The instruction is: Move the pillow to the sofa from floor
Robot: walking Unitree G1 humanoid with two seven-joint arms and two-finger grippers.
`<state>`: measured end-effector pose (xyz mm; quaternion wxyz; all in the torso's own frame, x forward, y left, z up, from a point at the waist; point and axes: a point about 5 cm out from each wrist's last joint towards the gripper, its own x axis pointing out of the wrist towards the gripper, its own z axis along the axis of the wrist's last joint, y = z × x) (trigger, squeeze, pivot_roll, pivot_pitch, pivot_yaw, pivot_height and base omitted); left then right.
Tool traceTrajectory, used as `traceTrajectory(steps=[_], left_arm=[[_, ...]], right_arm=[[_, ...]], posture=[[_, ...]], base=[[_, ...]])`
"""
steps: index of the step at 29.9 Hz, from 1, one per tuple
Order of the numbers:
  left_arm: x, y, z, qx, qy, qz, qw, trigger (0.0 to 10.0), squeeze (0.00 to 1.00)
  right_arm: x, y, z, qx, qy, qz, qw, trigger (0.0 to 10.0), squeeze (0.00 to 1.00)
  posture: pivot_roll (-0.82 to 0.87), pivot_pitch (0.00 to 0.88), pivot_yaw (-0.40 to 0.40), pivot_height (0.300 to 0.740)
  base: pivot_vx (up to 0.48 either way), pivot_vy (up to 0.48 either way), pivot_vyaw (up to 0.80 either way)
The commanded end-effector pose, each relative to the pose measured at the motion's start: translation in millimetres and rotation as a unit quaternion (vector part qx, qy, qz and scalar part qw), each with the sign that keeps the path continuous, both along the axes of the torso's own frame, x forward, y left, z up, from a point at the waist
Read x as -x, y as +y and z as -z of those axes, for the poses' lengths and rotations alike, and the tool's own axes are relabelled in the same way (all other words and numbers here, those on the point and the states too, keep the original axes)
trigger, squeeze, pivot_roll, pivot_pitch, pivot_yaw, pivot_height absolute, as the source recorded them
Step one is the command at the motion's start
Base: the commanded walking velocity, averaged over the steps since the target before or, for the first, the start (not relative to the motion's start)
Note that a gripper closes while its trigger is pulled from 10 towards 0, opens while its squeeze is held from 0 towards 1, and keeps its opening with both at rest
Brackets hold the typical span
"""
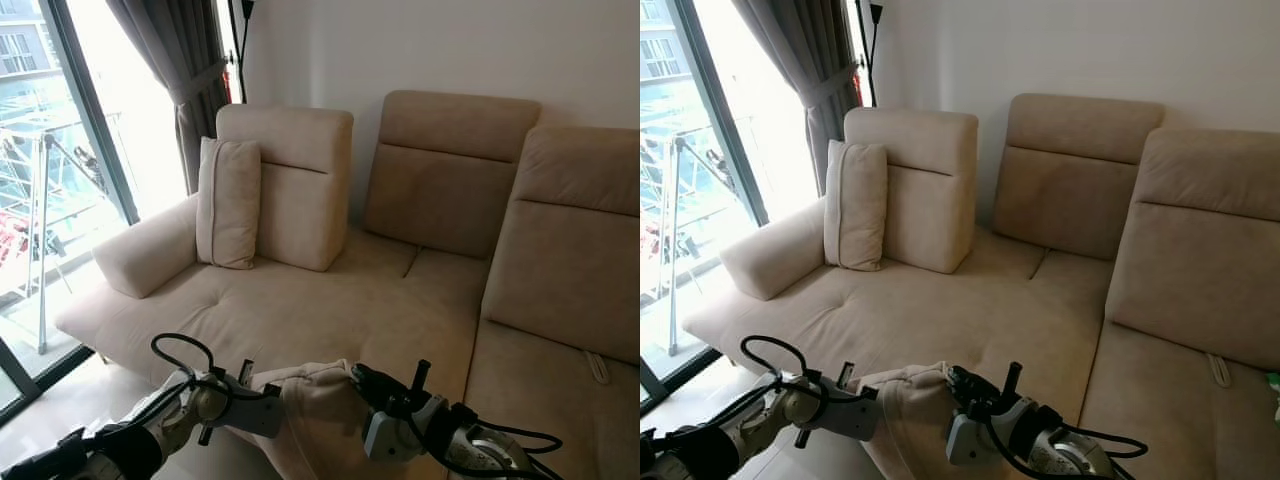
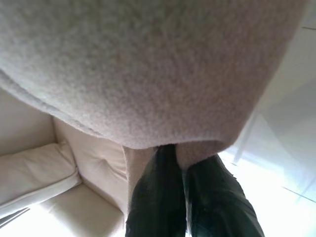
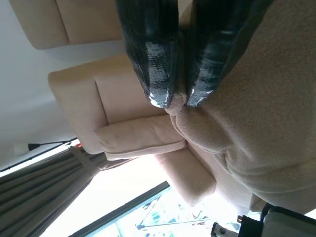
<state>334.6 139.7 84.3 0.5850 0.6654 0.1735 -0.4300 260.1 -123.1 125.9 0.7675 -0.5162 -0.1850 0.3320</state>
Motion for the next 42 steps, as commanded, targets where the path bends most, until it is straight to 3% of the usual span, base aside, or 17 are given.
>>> traceTrajectory(steps=[1,2,5,8,17,25,29,36,42], left_arm=[[-4.1,-3.9,-4.6,0.007,-0.020,0.001,1.000,2.7,0.00],[-8.1,-5.6,-8.4,0.015,-0.038,-0.007,0.999,10.0,0.00],[-8.1,-5.6,-8.4,0.015,-0.038,-0.007,0.999,10.0,0.00],[-15.2,-8.4,-17.2,0.029,-0.071,-0.018,0.997,10.0,0.00],[-23.4,-13.6,-38.3,0.038,-0.112,-0.006,0.993,10.0,0.00],[-25.4,-13.6,-41.3,0.045,-0.121,-0.012,0.992,10.0,0.00],[-26.7,-18.2,-44.6,0.085,-0.117,-0.028,0.989,10.0,0.00],[-26.5,-22.7,-45.2,0.107,-0.107,-0.034,0.988,10.0,0.00],[-26.5,-26.9,-47.3,0.116,-0.104,-0.027,0.987,10.0,0.00]], right_arm=[[-1.2,5.8,-22.1,-0.035,-0.055,-0.009,0.998,10.0,0.00],[-1.6,5.4,-22.3,-0.040,-0.056,-0.004,0.998,10.0,0.00],[-1.6,5.4,-22.3,-0.040,-0.056,-0.004,0.998,10.0,0.00],[-2.5,5.6,-22.5,-0.049,-0.056,0.004,0.997,10.0,0.00],[-3.4,5.3,-22.1,-0.057,-0.054,0.015,0.997,10.0,0.00],[-4.0,5.2,-22.7,-0.060,-0.055,0.017,0.997,10.0,0.00],[-6.2,4.3,-24.1,-0.065,-0.055,0.026,0.996,10.0,0.00],[-7.4,4.3,-26.1,-0.067,-0.058,0.025,0.996,10.0,0.00],[-6.1,6.3,-25.4,-0.067,-0.056,0.016,0.996,10.0,0.00]], posture=[[-0.02,0.000,0.063,0.733],[-0.01,0.000,0.061,0.733],[-0.01,0.000,0.061,0.733],[-0.01,0.000,0.060,0.733],[-0.01,0.000,0.060,0.733],[-0.01,0.000,0.059,0.733],[-0.01,0.000,0.057,0.733],[-0.01,0.000,0.054,0.733],[-0.01,0.000,0.057,0.733]], base=[[0.000,0.000,0.00],[0.000,0.000,0.00],[0.000,0.000,0.00],[0.000,0.000,0.00],[0.000,0.000,-0.63],[0.000,0.000,-0.73],[0.000,0.000,-0.79],[0.000,0.000,-0.80],[0.000,0.000,0.00]])
